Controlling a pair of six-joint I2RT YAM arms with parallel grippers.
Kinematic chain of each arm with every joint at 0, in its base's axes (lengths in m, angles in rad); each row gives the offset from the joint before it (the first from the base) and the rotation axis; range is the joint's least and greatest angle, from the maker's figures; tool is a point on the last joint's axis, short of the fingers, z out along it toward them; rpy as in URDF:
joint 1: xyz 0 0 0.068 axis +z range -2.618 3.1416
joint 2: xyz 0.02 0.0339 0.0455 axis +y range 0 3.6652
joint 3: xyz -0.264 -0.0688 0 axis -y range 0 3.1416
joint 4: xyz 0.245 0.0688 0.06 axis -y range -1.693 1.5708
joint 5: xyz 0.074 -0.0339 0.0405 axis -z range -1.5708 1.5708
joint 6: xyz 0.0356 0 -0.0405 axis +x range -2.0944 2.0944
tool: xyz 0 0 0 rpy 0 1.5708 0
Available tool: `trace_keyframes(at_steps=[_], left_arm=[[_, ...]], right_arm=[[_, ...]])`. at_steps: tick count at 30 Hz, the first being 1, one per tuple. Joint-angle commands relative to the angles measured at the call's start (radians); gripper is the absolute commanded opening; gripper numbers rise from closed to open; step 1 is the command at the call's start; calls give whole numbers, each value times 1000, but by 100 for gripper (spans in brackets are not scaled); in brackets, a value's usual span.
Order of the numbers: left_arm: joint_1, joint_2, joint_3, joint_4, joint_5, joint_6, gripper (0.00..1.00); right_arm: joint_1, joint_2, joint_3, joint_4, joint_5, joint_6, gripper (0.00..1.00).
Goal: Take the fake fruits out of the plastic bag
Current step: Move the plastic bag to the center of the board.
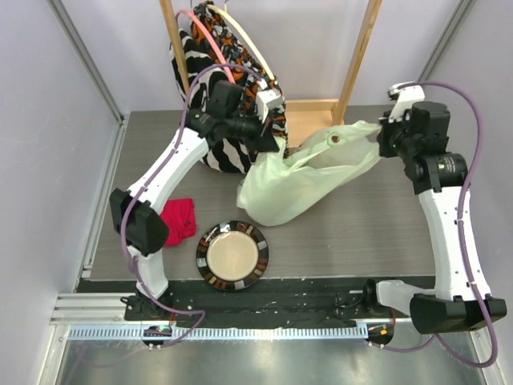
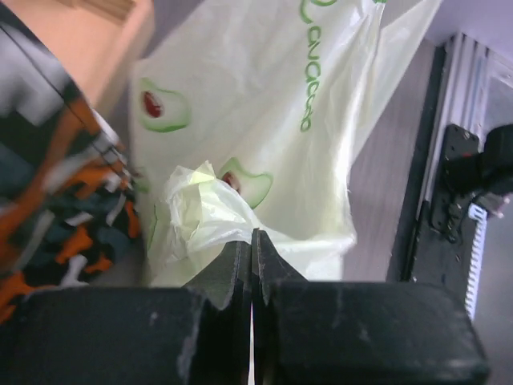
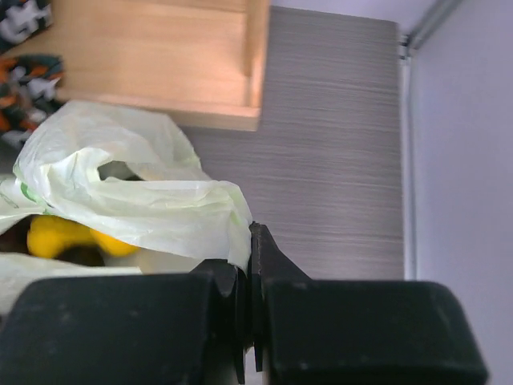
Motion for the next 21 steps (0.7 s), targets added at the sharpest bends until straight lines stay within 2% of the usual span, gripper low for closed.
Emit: trace_keyframes(at_steps=[1,5,9,12,15,16,17,20,21], left_arm=[[-4,108,272,138,-73,-156,0],[-11,228,488,239,-197,-175,0],[-33,325,638,351,-226,-161,0],[-59,357,675,414,-231,-141,0],[-82,342,662,373,-167,-126,0],[-84,330,616,356,-138,-126,0],[-84,296,587,312,-115,-126,0],[-84,212,385,204,-47,-36,0],[-84,131,313,192,-38,-12,0]], right_arm=[[-183,47,102,83,14,62,1],[-410,161,185,137,-99,185,1],[-505,297,289,191,-176,298,1],[-533,311,349,252,-180,332,1],[-538,245,290,315,-217,299,1],[-538,188,256,312,-249,283,1],[-538,154,175,303,-275,256,1],[-538,14,8,208,-383,144,1],[-538,-24,-29,135,-401,101,1]])
